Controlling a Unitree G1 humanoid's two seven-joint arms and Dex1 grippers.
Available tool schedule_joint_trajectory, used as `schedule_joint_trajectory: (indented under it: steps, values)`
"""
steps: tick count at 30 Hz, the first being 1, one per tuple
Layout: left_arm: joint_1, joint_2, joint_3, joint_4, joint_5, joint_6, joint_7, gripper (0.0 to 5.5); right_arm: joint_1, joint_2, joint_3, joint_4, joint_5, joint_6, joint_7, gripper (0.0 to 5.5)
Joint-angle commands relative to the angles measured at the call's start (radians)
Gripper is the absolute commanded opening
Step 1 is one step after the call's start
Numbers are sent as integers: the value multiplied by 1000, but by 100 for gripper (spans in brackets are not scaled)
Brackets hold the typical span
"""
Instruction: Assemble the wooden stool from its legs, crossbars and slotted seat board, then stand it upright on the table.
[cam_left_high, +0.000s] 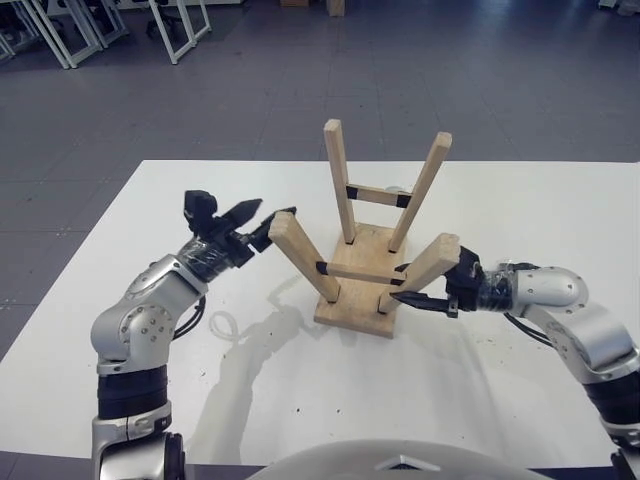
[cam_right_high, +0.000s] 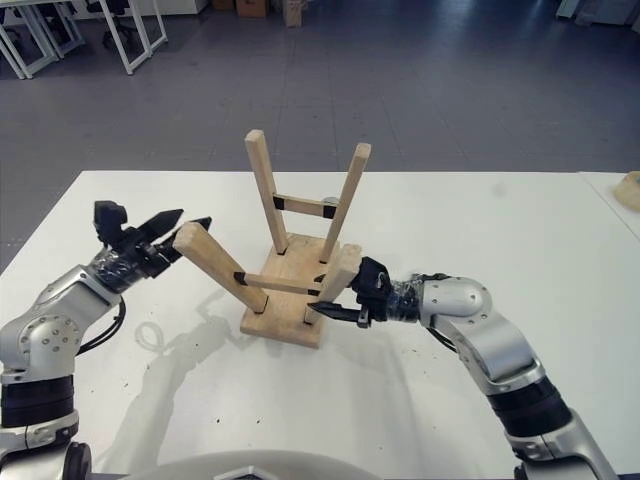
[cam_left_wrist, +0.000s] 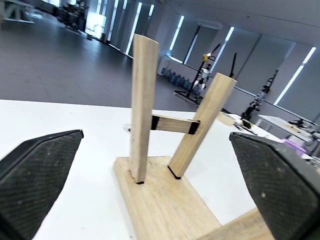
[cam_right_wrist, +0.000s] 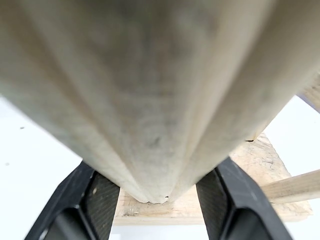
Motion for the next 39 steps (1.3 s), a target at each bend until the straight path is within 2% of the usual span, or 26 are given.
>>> schedule_joint_trajectory:
  steps: [1,5,7,11,15,18,21,23,27,31,34,36,39]
  values:
    - [-148,7,119,88,103,-85,225,550,48,46,158,221,-229,309,-220,202]
    - [-204,0,137,-51,80,-59,322,550,-1,104,150,291,-203,320,-285,202]
    - [-260,-3,116,-173,-9,18,373,550,-11,103,158,299,-197,318,-291,202]
    - [-394,-50,-24,-371,-199,186,503,550,-24,88,180,309,-194,312,-276,202]
    - [-374,-163,-235,-462,-259,303,620,550,-55,83,203,313,-203,306,-263,202]
    - [-292,-235,-337,-413,-147,335,727,550,-77,83,193,310,-193,305,-266,202]
    - [-237,-286,-393,-336,27,296,832,550,-92,90,190,304,-185,308,-271,202]
    - [-235,-335,-404,-302,93,252,857,509,-89,92,189,297,-183,309,-275,202]
    - [-269,-393,-432,-271,171,224,837,440,-85,95,189,292,-180,313,-279,202]
    - [-313,-405,-482,-226,262,198,784,375,-79,106,185,287,-176,317,-293,202]
    - [-395,-459,-455,-178,308,105,765,327,-80,109,183,285,-176,317,-298,202]
    - [-434,-474,-448,-125,334,80,748,327,-83,108,184,286,-177,316,-297,202]
    - [-380,-471,-508,-4,411,55,722,327,-85,108,189,284,-179,316,-294,202]
